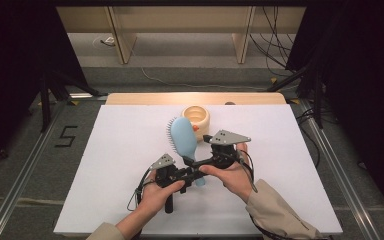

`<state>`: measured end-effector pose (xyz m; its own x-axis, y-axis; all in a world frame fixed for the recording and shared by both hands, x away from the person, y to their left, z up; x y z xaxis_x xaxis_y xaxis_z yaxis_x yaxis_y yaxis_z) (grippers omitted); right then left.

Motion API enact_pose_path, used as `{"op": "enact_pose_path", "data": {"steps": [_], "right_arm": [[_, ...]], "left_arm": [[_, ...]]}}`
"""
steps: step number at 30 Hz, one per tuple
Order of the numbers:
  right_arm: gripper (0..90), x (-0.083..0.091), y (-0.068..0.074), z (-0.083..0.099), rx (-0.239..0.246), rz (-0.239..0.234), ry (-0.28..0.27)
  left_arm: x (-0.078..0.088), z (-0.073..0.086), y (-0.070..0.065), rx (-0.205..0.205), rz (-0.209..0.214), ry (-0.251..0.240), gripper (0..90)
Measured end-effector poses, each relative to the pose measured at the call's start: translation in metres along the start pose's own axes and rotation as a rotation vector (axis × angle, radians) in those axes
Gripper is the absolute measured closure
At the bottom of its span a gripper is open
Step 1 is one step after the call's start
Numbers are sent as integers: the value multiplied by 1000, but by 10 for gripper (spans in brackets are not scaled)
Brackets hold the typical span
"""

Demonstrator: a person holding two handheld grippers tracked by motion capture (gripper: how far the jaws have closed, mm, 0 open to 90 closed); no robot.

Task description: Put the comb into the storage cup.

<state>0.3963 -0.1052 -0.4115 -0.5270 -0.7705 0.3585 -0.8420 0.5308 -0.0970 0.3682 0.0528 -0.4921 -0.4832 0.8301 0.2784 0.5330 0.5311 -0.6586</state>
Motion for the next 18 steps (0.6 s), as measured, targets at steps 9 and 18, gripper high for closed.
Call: {"op": "enact_pose_path", "data": {"steps": [9, 18], "right_arm": [[2, -1, -1, -10, 15, 14, -13], [2, -4, -2, -22, 18, 20, -29]], "left_arm": [[0, -1, 1, -1, -1, -2, 669], [0, 0, 0, -4, 2, 1, 669]]}}
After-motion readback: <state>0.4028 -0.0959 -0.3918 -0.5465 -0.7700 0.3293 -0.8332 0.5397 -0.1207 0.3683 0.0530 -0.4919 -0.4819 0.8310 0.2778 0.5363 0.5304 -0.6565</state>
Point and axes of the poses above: each handheld gripper's, and its own axes: x roughly backward along the jaws, z roughly out of its underside, y roughly to its left, the point moved 2 cm from there along -x, roughly forward along the jaws, and after that the axes turned 13 degrees about x, right-handed, at the moved point
